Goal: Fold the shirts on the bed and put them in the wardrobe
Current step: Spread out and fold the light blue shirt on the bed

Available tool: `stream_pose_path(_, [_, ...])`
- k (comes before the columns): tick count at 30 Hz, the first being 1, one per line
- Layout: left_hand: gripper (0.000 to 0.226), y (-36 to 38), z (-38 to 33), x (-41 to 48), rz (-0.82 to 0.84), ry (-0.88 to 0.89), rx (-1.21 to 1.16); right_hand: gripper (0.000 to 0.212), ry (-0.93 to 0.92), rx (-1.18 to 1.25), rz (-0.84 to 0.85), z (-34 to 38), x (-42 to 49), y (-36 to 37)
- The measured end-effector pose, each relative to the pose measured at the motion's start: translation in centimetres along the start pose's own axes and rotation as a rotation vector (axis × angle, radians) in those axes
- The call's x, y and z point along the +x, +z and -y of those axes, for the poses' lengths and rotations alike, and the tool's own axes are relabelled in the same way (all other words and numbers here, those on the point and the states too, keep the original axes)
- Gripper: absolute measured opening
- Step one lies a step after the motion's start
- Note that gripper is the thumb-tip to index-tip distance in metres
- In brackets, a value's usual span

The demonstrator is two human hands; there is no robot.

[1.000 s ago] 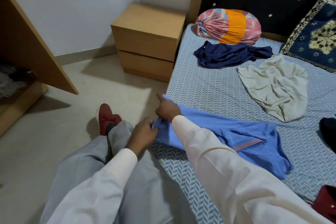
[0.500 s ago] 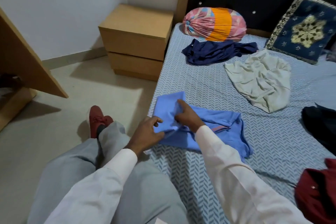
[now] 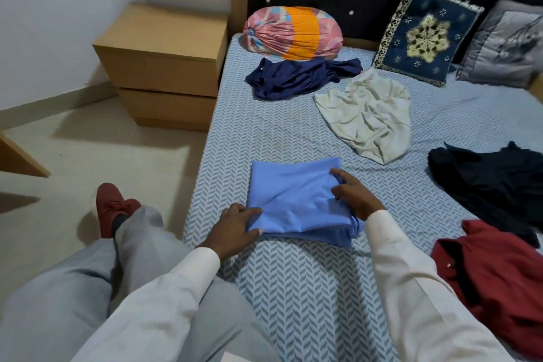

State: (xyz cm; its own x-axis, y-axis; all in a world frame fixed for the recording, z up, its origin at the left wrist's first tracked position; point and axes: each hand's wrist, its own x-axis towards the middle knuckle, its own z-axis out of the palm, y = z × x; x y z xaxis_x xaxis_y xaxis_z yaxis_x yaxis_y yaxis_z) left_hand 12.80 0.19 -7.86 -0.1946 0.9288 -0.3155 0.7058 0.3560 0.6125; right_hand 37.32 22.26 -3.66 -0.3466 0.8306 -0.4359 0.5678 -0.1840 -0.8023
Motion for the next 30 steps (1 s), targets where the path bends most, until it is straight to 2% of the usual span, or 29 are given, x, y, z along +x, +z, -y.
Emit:
stream_pose_path(3, [0.056,0.7,-0.4,0.3,0.002,0.005,-0.078,0.072,0.024,-0.088,0.020,-1.3,0.0,-0.9])
stream_pose_path(11, [0.055,0.9,-0.9,1.3,-0.049,-0.051,-0.321,0.092,0.064,-0.128,-0.030,-3.3,-2.1,-1.6])
stream_pose_path(15, [0.061,1.4,-0.6,1.9,-0.024,-0.105,-0.444,0.101,0.077,-0.434,-0.044,-5.4,-3.4,-0.5])
stream_pose_path(18, [0.060,1.4,-0.5,2.2,0.008,-0.121,-0.524,0.104,0.101,-0.487,-0.088,-5.1,-3.8,-0.3])
stream_pose_path(20, [0.057,0.3,0.0,2.2,-0.033,-0.114,-0.499,0.103,0.086,-0.541,-0.079,-4.3,-3.9,-0.7])
stream_pose_path(23, [0.057,-2.8,2.4,2.1,-0.119,-0.114,-0.415,0.090,-0.034,-0.564,-0.108,-3.2,-3.5,-0.5])
stream_pose_path(27, [0.060,-7.9,7.1,1.1,-0.205,-0.169,-0.205,0.048,-0.266,-0.522,-0.149,-1.4,-2.5,1.3])
stream_pose_path(30, [0.051,-9.4,7.9,0.0,-0.298,-0.289,0.017,0.031,-0.330,-0.494,-0.095,-0.5,-0.9,3.1])
